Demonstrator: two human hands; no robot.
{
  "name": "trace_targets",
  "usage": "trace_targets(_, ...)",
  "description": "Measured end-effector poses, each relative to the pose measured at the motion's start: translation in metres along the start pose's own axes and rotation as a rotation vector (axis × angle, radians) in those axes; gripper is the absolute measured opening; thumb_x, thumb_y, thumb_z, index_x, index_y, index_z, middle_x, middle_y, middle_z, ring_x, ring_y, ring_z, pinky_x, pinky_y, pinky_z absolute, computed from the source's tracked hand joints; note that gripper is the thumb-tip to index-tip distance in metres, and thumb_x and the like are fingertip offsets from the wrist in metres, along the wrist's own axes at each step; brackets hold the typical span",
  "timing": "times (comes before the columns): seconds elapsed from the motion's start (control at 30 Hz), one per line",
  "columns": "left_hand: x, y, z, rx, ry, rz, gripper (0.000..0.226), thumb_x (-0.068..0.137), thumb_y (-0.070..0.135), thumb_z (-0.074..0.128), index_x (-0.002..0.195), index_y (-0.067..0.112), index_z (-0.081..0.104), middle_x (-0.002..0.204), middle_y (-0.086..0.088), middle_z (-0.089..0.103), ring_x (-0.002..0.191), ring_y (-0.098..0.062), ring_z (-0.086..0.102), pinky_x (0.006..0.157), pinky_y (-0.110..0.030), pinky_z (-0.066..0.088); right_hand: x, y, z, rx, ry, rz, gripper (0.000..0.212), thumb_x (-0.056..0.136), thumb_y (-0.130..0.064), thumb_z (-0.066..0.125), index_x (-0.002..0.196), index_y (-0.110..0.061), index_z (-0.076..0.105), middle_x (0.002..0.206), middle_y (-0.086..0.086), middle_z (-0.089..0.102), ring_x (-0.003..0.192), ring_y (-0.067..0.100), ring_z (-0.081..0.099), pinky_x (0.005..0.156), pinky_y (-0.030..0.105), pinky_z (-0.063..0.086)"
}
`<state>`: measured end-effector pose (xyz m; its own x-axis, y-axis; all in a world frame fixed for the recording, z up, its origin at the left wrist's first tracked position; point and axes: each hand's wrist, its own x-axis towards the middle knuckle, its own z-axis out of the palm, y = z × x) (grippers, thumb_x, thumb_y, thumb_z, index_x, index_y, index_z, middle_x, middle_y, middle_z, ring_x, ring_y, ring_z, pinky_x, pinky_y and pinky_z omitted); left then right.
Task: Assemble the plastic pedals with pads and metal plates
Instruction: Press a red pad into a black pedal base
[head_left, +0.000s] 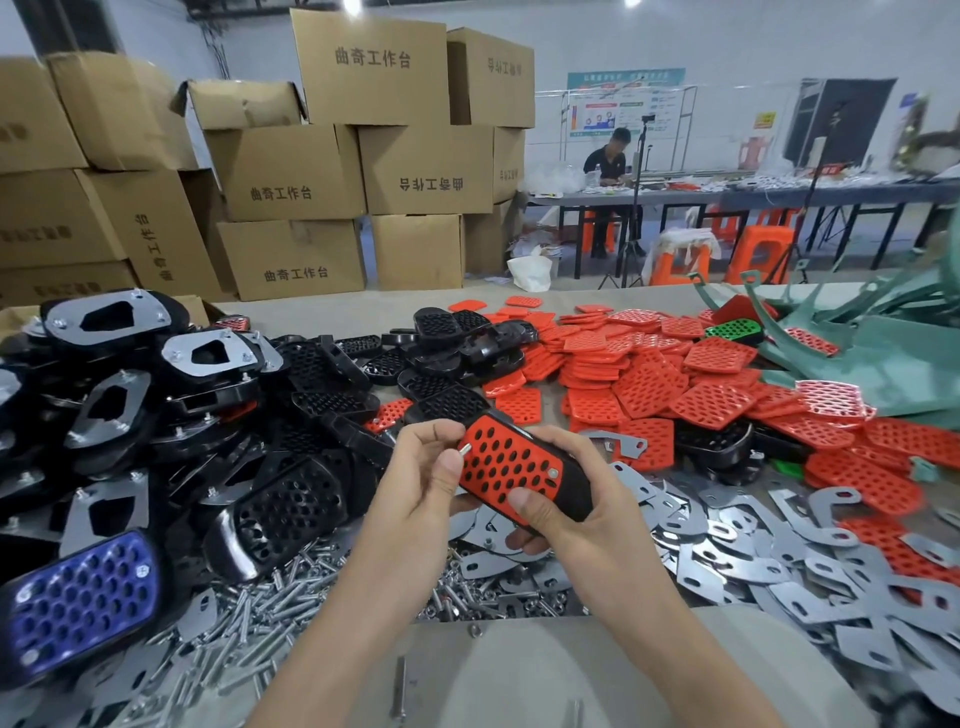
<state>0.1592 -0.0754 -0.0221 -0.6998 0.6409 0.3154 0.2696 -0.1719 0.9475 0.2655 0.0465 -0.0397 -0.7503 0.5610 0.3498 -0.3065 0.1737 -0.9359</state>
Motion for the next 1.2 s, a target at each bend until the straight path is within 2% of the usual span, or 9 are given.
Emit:
trace_targets(0.13, 0.001, -0.003, 0.003, 0.085, 0.053, -0.017, 0.022, 0.103, 0.031, 0.042, 0.122, 0.036, 0.051, 0.118, 0.005, 0.062, 0.109, -0.011, 0.063, 0.09, -0.027, 0.054, -0.002, -0.003, 0.003, -0.027, -0.026, -0.017, 0.058, 0.093, 0.002, 0.069, 0.1, -0.055, 0.066, 0.095, -0.011, 0.073, 0.068, 0.013, 0.07, 0.06, 0.02, 0.055)
trace_targets(0.27, 0.005, -0.005, 0.002, 0.2, 0.088, -0.01, 0.027, 0.106, 0.017, 0.043, 0.115, 0.035, 0.061, 0.109, 0.004, 0.069, 0.104, -0.008, 0.064, 0.093, -0.03, 0.052, -0.004, -0.002, 0.005, -0.079, -0.056, -0.002, 0.059, 0.094, 0.002, 0.068, 0.101, -0.056, 0.065, 0.094, -0.007, 0.073, 0.064, 0.011, 0.068, 0.06, 0.02, 0.055)
trace_targets(0.37, 0.005, -0.005, 0.002, 0.243, 0.115, 0.034, 0.029, 0.105, 0.014, 0.045, 0.109, 0.038, 0.061, 0.107, 0.005, 0.068, 0.094, 0.003, 0.061, 0.081, -0.012, 0.048, -0.003, -0.002, 0.004, -0.093, -0.024, 0.012, 0.057, 0.094, -0.004, 0.071, 0.112, -0.056, 0.061, 0.099, -0.009, 0.073, 0.069, 0.017, 0.071, 0.063, 0.023, 0.057)
trace_targets(0.5, 0.001, -0.004, 0.0, 0.368, 0.169, 0.181, 0.027, 0.104, 0.016, 0.046, 0.117, 0.037, 0.058, 0.112, 0.011, 0.065, 0.101, 0.005, 0.058, 0.079, -0.004, 0.041, -0.002, -0.007, 0.002, 0.013, 0.023, 0.114, 0.066, 0.077, -0.044, 0.085, 0.134, -0.041, 0.053, 0.102, -0.009, 0.076, 0.086, 0.026, 0.077, 0.078, 0.027, 0.06)
trace_targets(0.63, -0.002, 0.003, -0.002, 0.406, 0.17, 0.356, 0.032, 0.105, 0.01, 0.045, 0.119, 0.034, 0.06, 0.11, 0.017, 0.064, 0.105, -0.002, 0.06, 0.083, -0.007, 0.041, 0.002, -0.016, 0.002, 0.583, 0.008, 0.391, 0.096, 0.059, -0.078, 0.08, 0.126, -0.012, 0.066, 0.118, 0.02, 0.074, 0.102, 0.037, 0.075, 0.082, 0.036, 0.062)
trace_targets(0.73, -0.003, 0.011, -0.002, 0.438, 0.128, 0.495, 0.041, 0.098, -0.002, 0.043, 0.119, 0.027, 0.063, 0.112, 0.018, 0.062, 0.111, -0.008, 0.06, 0.09, -0.008, 0.04, -0.002, -0.02, -0.008, 1.028, -0.07, 0.56, 0.091, 0.088, -0.066, 0.06, 0.136, 0.011, 0.051, 0.13, 0.038, 0.061, 0.116, 0.053, 0.064, 0.088, 0.052, 0.06)
trace_targets(0.87, -0.001, 0.012, -0.003, 0.434, 0.078, 0.602, 0.047, 0.092, -0.007, 0.044, 0.119, 0.023, 0.067, 0.115, 0.019, 0.062, 0.105, -0.009, 0.062, 0.088, -0.009, 0.043, -0.005, -0.022, -0.01, 1.159, -0.12, 0.613, 0.068, 0.093, -0.036, 0.064, 0.116, 0.028, 0.06, 0.127, 0.044, 0.059, 0.115, 0.053, 0.065, 0.083, 0.048, 0.063)
trace_targets(1.0, 0.004, 0.004, -0.002, 0.426, 0.027, 0.607, 0.052, 0.094, -0.006, 0.049, 0.122, 0.034, 0.067, 0.123, 0.017, 0.062, 0.117, -0.019, 0.06, 0.093, -0.016, 0.047, -0.006, -0.021, -0.01, 1.132, -0.098, 0.582, 0.039, 0.08, -0.012, 0.076, 0.103, 0.019, 0.072, 0.127, 0.036, 0.064, 0.114, 0.044, 0.069, 0.087, 0.042, 0.063)
trace_targets(1.2, 0.017, -0.002, 0.001, 0.227, -0.028, 0.488, 0.062, 0.09, -0.016, 0.052, 0.117, 0.036, 0.071, 0.11, 0.007, 0.064, 0.106, -0.027, 0.062, 0.091, -0.04, 0.052, -0.005, -0.018, -0.006, 1.15, -0.073, 0.473, 0.056, 0.047, 0.001, 0.1, 0.096, 0.013, 0.076, 0.125, 0.033, 0.066, 0.112, 0.038, 0.07, 0.094, 0.047, 0.059)
